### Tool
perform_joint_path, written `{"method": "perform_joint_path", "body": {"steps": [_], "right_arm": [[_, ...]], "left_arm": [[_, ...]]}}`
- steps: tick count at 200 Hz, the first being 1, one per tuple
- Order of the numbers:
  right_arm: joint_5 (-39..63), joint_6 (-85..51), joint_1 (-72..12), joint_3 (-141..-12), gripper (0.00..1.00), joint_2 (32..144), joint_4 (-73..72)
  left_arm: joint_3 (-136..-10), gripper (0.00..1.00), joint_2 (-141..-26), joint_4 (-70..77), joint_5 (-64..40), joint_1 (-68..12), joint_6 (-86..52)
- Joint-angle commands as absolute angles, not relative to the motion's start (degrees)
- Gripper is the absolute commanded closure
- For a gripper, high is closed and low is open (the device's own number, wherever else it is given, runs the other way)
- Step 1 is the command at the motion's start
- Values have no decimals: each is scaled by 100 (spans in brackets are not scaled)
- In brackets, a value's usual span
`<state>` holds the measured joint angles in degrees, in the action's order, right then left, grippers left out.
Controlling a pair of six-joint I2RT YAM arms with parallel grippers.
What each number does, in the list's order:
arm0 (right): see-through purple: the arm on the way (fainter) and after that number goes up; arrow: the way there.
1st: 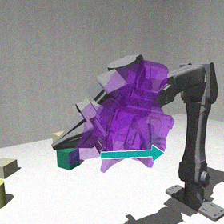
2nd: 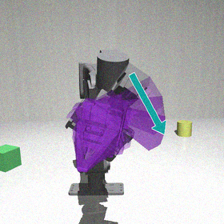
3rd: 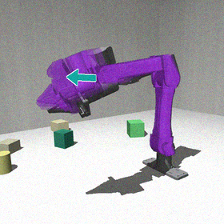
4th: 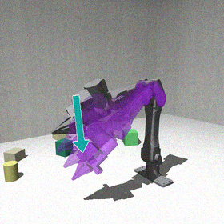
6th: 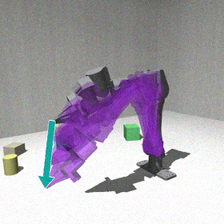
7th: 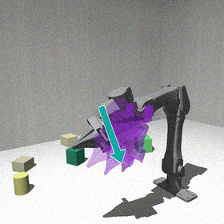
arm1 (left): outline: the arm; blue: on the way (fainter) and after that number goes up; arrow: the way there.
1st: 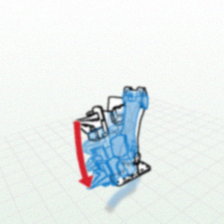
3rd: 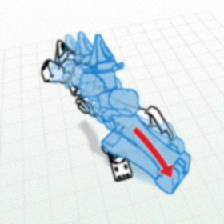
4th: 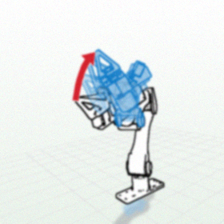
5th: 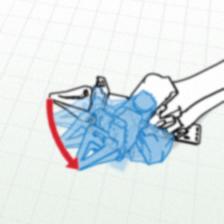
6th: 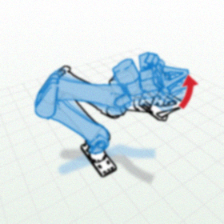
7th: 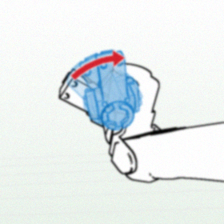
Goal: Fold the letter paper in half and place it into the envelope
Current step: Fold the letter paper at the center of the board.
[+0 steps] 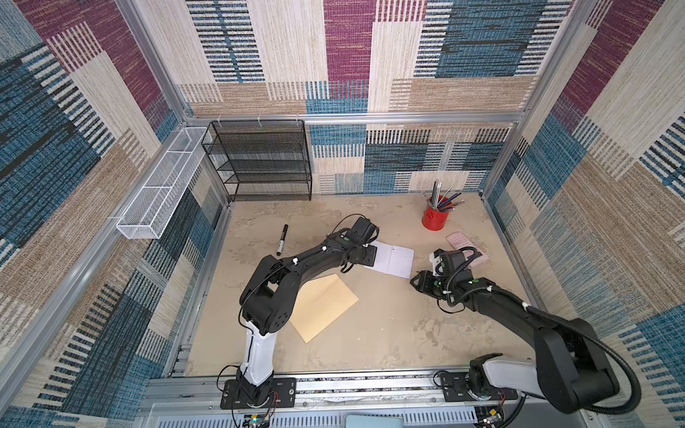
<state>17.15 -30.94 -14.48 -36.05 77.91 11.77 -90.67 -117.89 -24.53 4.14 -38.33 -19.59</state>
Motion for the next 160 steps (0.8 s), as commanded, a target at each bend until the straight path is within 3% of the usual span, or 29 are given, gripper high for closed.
{"method": "perform_joint_path", "body": {"steps": [1,160], "right_arm": [[1854,-2999,-1420,-3909,53,8310,654],[2543,-2998,-1155,-4346,54,9437,-26]], "left_arm": [[-9652,40,-12255,-2878,391,-3681,-1708],[-10429,48,-13278,-3381,-101,-3630,-1717]]}}
